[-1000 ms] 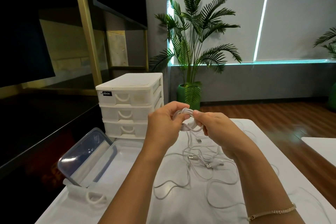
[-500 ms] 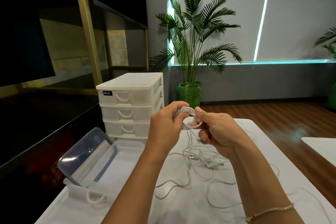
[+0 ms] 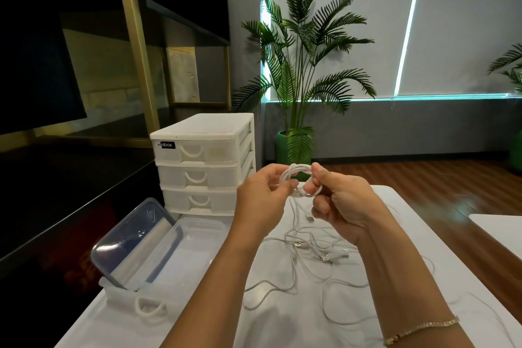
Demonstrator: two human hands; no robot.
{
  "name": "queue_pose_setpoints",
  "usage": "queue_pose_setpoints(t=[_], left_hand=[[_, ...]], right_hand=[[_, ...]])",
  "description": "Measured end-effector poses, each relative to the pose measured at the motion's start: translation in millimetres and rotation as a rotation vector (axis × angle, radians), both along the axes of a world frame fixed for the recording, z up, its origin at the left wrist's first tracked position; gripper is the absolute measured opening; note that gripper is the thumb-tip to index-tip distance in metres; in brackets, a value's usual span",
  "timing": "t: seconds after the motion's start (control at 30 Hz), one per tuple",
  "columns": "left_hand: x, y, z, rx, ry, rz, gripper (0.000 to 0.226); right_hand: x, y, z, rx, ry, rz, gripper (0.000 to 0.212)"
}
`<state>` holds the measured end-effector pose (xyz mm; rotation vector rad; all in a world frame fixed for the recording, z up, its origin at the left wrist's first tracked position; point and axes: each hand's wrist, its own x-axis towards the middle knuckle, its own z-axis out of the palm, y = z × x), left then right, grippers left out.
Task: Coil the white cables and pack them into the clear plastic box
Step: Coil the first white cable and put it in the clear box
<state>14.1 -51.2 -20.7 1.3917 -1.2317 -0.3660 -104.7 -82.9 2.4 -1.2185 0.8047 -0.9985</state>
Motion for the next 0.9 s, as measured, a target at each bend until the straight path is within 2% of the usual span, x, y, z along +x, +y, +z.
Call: queue_pose_setpoints(t=[0.23,0.57,0.67,0.73,0.9], left_hand=[[1.0,-1.1,-0.9,-0.050,0.022,0.051,0.022],[1.1,-1.7,0.6,-0.098,0.204,-0.117,0.016],[1.4,1.6,2.9,-0.115,0.170,-0.189,0.028],[1.6,4.9,5.7,-0.092,0.085,-0.214,0.032],[1.1,7.2,10.1,-0.054,-0.109,-0.103,0.031]], right_hand=[[4.2,3.1,1.0,0.093,-0.058,0.050,0.034],[-3.2,3.7,5.0,0.120,-0.086,0.063,0.030],[-6.4,1.1,4.6,0.119,-0.094,0.049,0.029],[-8.3,-0.6,4.1,0.100,-0.076,0.029,0.028],[-8.3,1.0,3.4,-0.034,0.082,-0.028,0.022]])
